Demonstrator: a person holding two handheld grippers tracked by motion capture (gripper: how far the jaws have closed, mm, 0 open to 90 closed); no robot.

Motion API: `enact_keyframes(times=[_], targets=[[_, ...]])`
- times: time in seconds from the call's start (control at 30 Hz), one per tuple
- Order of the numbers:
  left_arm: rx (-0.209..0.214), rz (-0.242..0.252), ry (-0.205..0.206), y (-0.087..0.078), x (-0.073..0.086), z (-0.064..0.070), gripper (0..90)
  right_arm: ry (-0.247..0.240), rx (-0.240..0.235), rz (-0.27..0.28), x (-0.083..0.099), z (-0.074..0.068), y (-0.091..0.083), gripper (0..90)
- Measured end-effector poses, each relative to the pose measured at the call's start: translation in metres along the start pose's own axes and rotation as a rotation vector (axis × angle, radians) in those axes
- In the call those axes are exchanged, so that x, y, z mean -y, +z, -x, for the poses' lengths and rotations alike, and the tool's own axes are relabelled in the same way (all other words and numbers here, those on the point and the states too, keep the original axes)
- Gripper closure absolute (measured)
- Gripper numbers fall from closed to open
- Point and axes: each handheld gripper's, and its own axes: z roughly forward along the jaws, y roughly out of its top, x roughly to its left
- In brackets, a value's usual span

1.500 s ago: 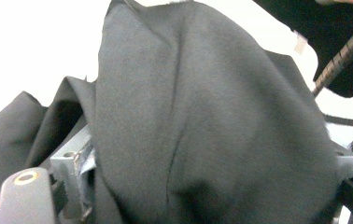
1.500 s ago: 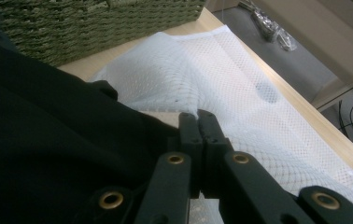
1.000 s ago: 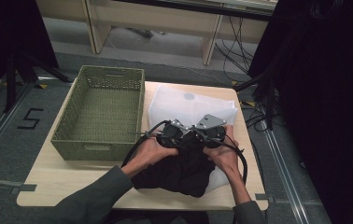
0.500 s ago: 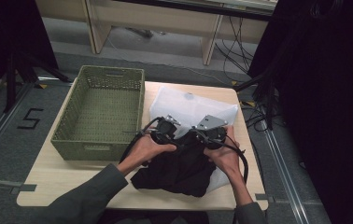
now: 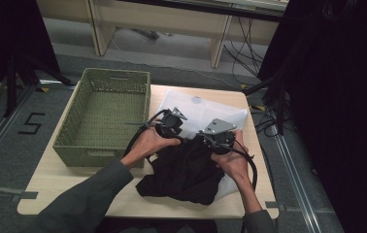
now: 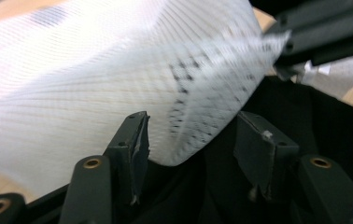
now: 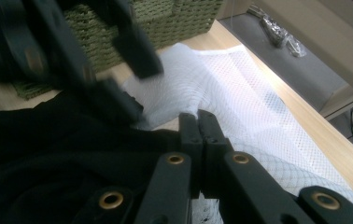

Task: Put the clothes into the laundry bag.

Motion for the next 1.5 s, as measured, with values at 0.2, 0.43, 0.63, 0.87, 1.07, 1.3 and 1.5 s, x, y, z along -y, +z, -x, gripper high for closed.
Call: enact_keyframes(times=[0.2,0.43,0.63,0.87,1.07,1.3,1.5], targets=[[0.018,0.064,-0.026,0.011,-0.003,-0.011,77.0,-0.004,-0.001,-0.005,-0.001,-0.002,0.0,90.0],[0.022,0.012,0.061,-0.006,-0.008,-0.016,85.9,0.005,-0.028,-0.004,0.001,-0.005,0.002,90.0],[0.013,-0.035,0.096,-0.013,-0.01,-0.023,85.8,0.079,-0.134,0.03,-0.001,-0.022,-0.016,54.4],[0.031,-0.057,0.1,-0.013,-0.012,-0.026,85.6,0.037,-0.284,-0.032,0.003,-0.07,-0.002,32.9],[0.031,-0.079,0.12,-0.014,-0.012,-0.028,85.7,-0.051,-0.347,-0.181,0.015,-0.099,0.036,30.1],[0.047,-0.082,0.138,-0.017,-0.011,-0.024,85.9,-0.161,-0.25,-0.243,0.027,-0.091,0.043,86.0],[0.071,-0.097,0.157,-0.019,-0.012,-0.016,86.0,-0.01,-0.028,-0.183,0.017,-0.04,0.023,86.4]])
